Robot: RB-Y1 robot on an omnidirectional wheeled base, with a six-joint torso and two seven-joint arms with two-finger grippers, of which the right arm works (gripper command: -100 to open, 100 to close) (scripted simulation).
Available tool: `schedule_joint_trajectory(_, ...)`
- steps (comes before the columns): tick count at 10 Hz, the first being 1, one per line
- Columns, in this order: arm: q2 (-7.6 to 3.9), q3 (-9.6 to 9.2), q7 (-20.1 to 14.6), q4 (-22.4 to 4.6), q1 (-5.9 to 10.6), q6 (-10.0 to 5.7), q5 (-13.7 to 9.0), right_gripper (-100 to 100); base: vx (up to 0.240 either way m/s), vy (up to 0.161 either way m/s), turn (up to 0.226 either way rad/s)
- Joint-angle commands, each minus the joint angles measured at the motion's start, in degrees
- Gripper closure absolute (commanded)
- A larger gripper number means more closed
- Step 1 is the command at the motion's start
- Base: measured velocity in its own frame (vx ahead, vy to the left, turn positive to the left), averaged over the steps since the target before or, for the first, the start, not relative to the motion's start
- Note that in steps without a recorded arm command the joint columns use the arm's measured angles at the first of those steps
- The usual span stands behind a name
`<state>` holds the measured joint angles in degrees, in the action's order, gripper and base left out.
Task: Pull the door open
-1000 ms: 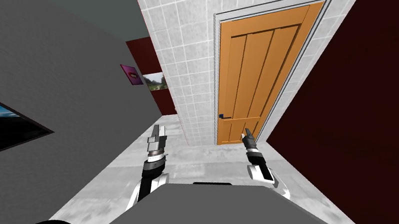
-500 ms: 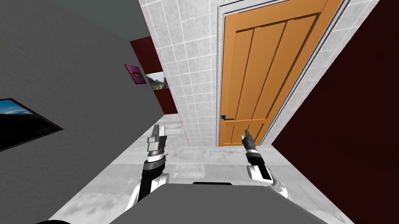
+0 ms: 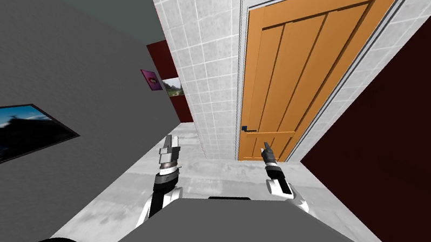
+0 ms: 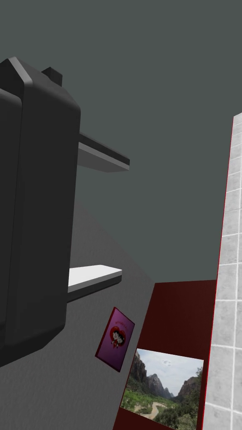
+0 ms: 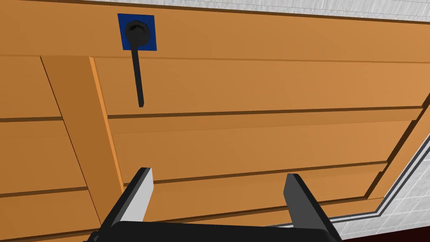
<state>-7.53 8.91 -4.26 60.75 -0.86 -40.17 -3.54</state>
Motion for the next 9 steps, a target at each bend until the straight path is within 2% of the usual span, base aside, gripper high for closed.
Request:
schedule_joint_trajectory(1, -0.09, 0.18, 0.16, -2.6, 0.86, -0.64, -0.22, -100, 0.052, -0.028, 0.086)
schedule_joint_trajectory(4, -0.39, 0.66, 0.48, -8.37, 3.09, -2.14, -0.77, -100, 0.075, -0.044, 0.113)
schedule_joint_trajectory(6, -0.56, 0.97, 0.68, -11.56, 4.5, -3.07, -1.12, -100, 0.084, -0.051, 0.114)
schedule_joint_trajectory(7, -0.56, 0.97, 0.68, -12.04, 4.5, -3.07, -1.12, -100, 0.061, -0.029, 0.02)
schedule_joint_trajectory(9, -0.72, 1.25, 0.87, -15.45, 5.82, -3.95, -1.44, -100, 0.055, -0.026, 0.084)
